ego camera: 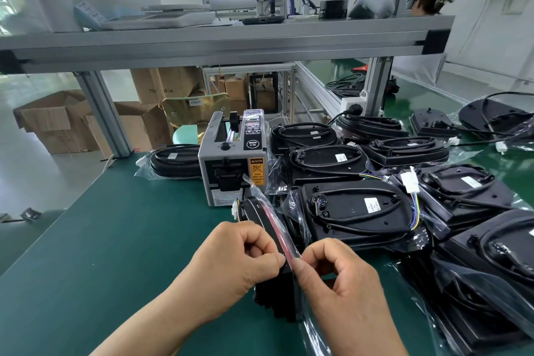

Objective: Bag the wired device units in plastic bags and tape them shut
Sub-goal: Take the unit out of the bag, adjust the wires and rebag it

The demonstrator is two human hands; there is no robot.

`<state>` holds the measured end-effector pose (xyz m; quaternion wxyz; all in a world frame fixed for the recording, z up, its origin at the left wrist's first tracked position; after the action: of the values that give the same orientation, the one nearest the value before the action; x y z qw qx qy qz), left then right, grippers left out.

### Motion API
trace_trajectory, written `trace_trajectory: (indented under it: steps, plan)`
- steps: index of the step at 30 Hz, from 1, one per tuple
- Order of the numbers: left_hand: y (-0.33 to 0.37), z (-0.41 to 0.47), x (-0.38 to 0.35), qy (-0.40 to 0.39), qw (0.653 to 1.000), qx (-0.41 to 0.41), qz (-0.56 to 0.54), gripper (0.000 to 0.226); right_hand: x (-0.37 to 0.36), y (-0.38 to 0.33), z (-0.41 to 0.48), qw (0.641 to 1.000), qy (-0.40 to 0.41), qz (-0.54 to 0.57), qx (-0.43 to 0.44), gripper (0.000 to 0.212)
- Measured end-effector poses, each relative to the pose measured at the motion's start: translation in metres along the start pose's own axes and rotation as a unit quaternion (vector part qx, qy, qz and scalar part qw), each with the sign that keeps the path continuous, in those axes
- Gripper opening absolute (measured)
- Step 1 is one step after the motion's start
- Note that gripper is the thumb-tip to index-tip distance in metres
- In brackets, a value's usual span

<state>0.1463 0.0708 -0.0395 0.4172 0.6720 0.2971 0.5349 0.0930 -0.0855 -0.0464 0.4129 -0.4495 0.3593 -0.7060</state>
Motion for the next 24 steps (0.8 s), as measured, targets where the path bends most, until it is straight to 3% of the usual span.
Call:
trace_trajectory:
  steps: [7,12,18,24]
  plan:
    - [-0.011,0.003,0.008,0.068,0.998,0.011,0.013,0.042,0.002,-0.001,0.000,1.000,0.003,0.003,0.002,0.016]
    - [-0.017,0.004,0.005,0.117,0.992,0.034,-0.033,0.039,0.001,-0.003,-0.001,1.000,0.004,0.009,0.004,0.018]
    - [-0.019,0.001,0.002,0.031,0.998,0.034,-0.039,0.045,0.005,-0.001,-0.001,1.000,0.001,0.015,-0.004,0.020]
    - [-0.016,0.004,0.004,0.012,0.994,0.063,-0.090,0.024,0.003,0.001,0.006,0.999,-0.038,0.007,-0.027,0.017]
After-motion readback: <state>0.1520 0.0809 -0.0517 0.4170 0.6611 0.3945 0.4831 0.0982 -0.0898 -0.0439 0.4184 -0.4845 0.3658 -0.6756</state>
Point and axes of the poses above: each hand's wrist, its own z-axis towards the middle knuckle, its own x-axis out of the back of the hand, y = z × x, the point moved 9 cm from there along z, towards the middle knuckle, and after that the axes turned 7 degrees about x, right-handed, at the moved point
